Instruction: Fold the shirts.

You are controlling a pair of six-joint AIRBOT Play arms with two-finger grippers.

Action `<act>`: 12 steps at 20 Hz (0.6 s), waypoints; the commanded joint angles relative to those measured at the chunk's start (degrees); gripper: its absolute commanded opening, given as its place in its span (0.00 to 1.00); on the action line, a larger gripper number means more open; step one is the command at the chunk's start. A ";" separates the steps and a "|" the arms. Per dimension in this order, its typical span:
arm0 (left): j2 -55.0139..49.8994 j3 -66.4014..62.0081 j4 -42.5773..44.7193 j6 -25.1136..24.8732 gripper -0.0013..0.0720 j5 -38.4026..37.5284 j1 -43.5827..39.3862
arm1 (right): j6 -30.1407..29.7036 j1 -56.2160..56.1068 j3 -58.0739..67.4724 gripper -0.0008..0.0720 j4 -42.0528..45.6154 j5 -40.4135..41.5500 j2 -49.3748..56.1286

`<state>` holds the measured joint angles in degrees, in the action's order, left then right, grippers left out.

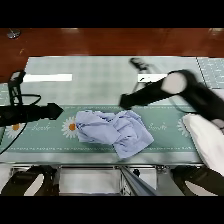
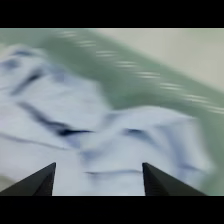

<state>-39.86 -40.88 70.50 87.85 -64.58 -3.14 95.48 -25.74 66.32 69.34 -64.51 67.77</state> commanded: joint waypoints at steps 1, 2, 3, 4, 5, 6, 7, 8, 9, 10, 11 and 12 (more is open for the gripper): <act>-8.55 0.00 -8.44 -5.90 0.98 -5.07 -0.09 | 0.63 21.42 -5.27 0.86 11.45 -12.37 -11.47; -11.85 0.00 -13.77 -8.94 0.98 -4.63 -0.09 | 0.42 27.26 -9.33 0.85 11.47 -13.40 -14.73; -15.13 0.00 -17.40 -11.26 0.98 -4.46 -0.09 | -0.11 32.52 -14.58 0.85 9.35 -13.86 -18.05; -18.73 0.00 -19.30 -12.26 0.98 -3.98 -0.09 | -1.53 36.02 -19.69 0.85 5.60 -14.05 -20.76; -21.92 0.00 -19.67 -12.26 0.98 -3.15 -0.11 | -3.87 38.18 -24.98 0.85 0.96 -14.56 -23.32; -25.00 -0.02 -20.70 -12.96 0.98 -2.21 -0.09 | -5.16 38.58 -29.16 0.85 -2.69 -15.10 -25.11; -27.43 -0.02 -22.80 -14.12 0.98 -1.11 -0.09 | -5.75 37.62 -32.89 0.85 -5.64 -15.19 -26.53; -29.14 -0.02 -25.68 -15.61 0.97 -0.07 -0.09 | -5.99 36.09 -35.65 0.85 -7.58 -15.21 -27.19; -30.27 -0.02 -28.89 -17.68 0.90 0.98 -0.09 | -5.86 33.90 -38.07 0.85 -8.85 -15.08 -27.21; -30.82 -0.07 -31.08 -19.98 0.45 1.31 -0.09 | -4.57 31.36 -40.02 0.85 -9.55 -14.84 -26.97; -30.86 -0.44 -31.80 -23.06 0.07 1.14 -0.09 | -3.17 28.22 -41.40 0.85 -9.57 -15.10 -26.32; -30.86 -1.14 -31.76 -23.65 0.04 0.46 -0.04 | -2.62 24.98 -42.14 0.85 -9.55 -14.91 -25.62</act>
<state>-68.25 -41.25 44.12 69.93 -64.38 -3.20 91.42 4.23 29.74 63.02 -78.67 42.57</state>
